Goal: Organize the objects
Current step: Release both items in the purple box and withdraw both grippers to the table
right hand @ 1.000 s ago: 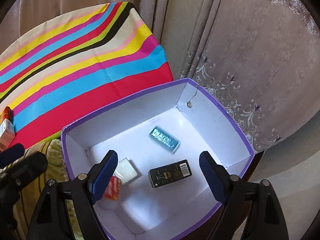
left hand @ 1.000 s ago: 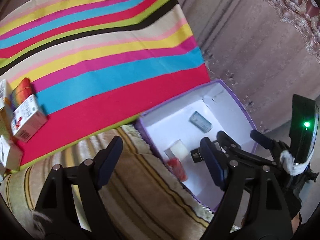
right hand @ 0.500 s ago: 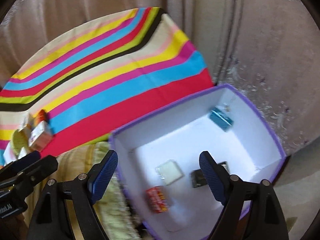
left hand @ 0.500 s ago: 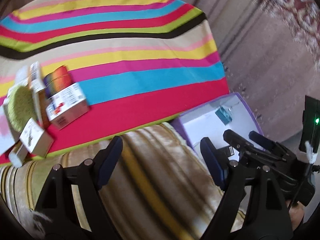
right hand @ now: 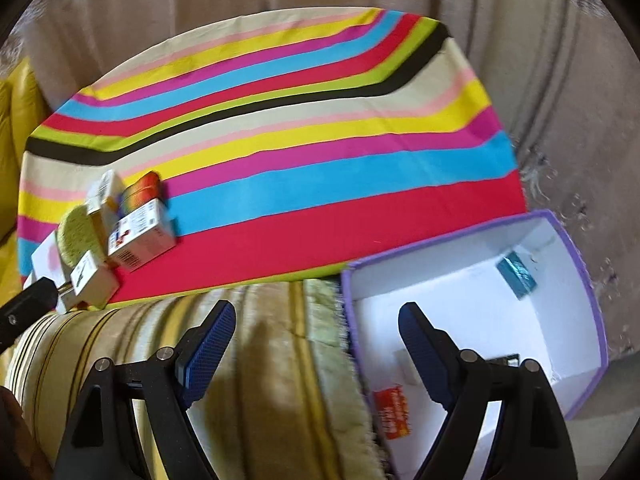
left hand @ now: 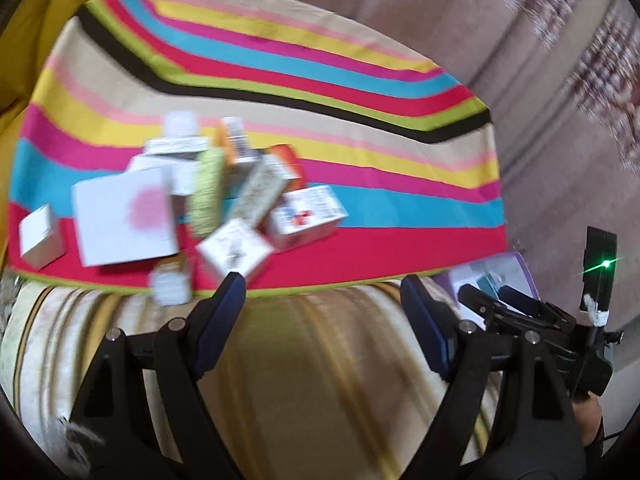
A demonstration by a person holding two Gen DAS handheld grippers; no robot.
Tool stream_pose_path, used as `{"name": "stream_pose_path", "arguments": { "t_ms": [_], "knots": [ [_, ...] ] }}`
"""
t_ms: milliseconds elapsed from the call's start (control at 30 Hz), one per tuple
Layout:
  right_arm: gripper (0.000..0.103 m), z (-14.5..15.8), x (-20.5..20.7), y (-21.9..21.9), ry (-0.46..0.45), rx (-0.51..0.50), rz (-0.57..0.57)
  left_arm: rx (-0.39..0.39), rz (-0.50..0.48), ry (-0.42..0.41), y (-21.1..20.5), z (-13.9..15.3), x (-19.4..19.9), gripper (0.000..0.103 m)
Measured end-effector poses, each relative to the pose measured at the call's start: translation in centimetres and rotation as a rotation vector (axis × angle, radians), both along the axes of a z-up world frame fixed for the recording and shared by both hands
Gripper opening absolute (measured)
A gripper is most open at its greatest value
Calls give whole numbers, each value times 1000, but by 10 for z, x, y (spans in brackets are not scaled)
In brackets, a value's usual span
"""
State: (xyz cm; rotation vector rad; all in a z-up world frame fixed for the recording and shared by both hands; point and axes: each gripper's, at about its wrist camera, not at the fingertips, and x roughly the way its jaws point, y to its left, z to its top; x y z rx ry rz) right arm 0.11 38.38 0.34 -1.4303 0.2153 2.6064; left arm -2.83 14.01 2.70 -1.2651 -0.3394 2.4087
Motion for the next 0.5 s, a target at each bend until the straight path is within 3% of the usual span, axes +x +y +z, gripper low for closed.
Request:
{"name": "stream_pose_path", "arguments": {
  "t_ms": [500],
  "knots": [
    [85, -9, -28, -42, -27, 6, 116, -55, 329, -71, -124, -27, -7, 82]
  ]
}}
